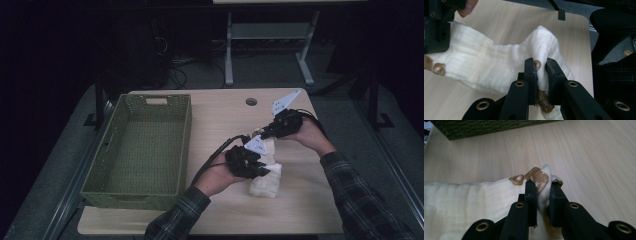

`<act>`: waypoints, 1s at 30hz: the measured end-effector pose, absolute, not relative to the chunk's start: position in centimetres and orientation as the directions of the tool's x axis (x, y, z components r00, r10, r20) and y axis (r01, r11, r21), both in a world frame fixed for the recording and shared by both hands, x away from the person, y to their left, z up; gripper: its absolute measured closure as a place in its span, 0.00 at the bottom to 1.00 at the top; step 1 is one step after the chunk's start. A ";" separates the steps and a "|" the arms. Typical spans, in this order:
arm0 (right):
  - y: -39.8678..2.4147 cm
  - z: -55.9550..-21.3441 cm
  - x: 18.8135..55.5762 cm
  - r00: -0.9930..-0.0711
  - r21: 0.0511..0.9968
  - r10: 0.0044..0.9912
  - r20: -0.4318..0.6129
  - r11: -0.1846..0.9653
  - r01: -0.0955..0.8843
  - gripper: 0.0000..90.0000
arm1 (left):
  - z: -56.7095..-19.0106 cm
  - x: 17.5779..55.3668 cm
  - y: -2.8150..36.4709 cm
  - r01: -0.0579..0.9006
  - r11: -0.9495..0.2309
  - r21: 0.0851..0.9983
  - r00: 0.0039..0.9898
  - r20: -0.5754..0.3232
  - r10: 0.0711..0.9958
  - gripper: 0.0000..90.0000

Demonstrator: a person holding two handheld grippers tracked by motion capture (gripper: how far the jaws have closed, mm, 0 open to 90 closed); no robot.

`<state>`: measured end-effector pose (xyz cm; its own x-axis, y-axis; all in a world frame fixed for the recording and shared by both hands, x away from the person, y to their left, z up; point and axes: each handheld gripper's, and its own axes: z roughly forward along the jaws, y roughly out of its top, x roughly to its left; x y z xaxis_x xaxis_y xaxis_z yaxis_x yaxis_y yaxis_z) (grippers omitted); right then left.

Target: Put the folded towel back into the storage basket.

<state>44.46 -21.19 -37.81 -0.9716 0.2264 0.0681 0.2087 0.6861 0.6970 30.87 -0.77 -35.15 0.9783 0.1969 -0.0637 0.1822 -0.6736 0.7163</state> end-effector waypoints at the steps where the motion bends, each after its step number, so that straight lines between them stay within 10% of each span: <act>1: -21.0 -37.5 44.6 -0.973 0.698 0.222 0.063 0.687 0.202 0.89 | -34.7 31.0 -0.5 0.181 -0.672 0.718 0.978 -0.060 0.200 0.89; 30: -9.1 -30.4 47.5 -0.988 0.725 0.153 -0.022 0.682 0.090 0.89 | -27.9 33.0 13.2 0.186 -0.621 0.762 0.962 -0.011 0.274 0.89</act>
